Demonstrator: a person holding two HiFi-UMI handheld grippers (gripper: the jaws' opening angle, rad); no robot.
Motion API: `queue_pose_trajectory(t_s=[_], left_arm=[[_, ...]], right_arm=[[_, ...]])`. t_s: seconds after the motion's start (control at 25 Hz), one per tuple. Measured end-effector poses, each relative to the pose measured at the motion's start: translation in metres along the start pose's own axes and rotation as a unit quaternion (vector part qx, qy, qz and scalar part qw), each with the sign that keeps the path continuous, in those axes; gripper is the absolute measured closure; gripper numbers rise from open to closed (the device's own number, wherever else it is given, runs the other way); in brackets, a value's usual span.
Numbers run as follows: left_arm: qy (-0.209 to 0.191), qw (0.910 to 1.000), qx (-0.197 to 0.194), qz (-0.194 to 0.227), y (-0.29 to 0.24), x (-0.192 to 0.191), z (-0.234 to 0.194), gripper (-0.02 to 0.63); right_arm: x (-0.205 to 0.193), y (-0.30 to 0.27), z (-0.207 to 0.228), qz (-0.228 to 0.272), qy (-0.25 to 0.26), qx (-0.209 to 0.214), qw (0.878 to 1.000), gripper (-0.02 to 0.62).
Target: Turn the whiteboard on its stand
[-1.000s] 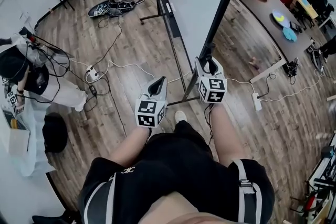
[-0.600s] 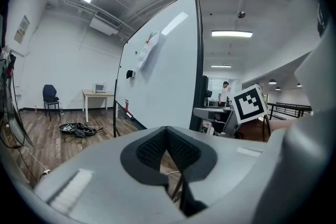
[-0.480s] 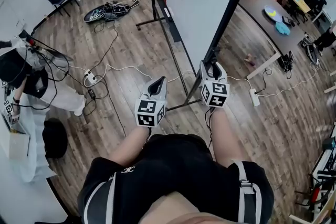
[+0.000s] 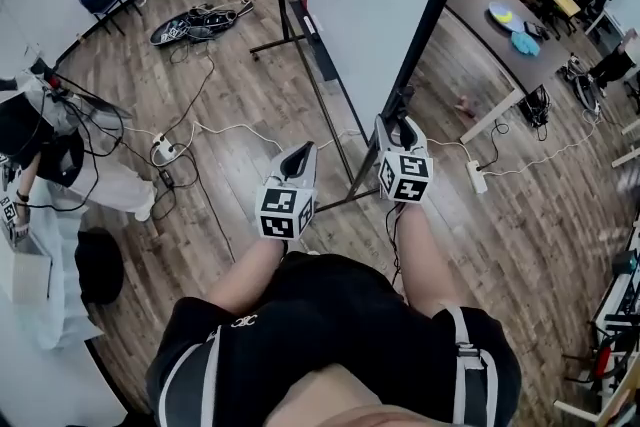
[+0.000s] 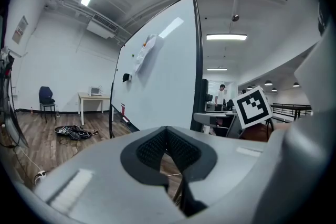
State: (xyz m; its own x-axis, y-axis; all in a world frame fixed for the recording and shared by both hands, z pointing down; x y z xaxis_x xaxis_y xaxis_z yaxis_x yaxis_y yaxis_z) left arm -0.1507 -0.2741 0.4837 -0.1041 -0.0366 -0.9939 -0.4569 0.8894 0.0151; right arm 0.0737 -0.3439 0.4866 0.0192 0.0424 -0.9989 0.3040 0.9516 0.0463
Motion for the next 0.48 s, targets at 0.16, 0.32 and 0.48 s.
queue_pose_trajectory(t_s=[0.16,0.32,0.48], left_arm=[[0.013,0.9999,0.004,0.007,0.006,-0.005,0.015,0.597],[0.014,0.9998,-0.009,0.004,0.011,-0.006,0.037,0.596],[0.016,0.9998,0.001,0.008,0.021,-0.004,0.05,0.597]], right_arm=[[0.001,0.017,0.005,0.002,0.003,-0.001,1.0,0.405],[0.001,0.037,0.014,0.003,0.003,-0.005,1.0,0.405],[0.002,0.058,0.023,-0.001,0.002,-0.008,1.0,0.405]])
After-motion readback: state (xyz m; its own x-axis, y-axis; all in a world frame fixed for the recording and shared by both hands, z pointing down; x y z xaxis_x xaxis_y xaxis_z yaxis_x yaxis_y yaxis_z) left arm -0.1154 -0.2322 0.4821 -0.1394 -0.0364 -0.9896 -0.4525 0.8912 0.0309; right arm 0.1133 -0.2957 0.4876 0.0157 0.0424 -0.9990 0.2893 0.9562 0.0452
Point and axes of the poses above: the fingertips, and each gripper's own axes: y backward along the fingers, z to its right, x out of its top, the point moved 8 cm from there along y, backward along the fingers, and after that the axes turned 12 degrees about z, right-handed, at the moved point
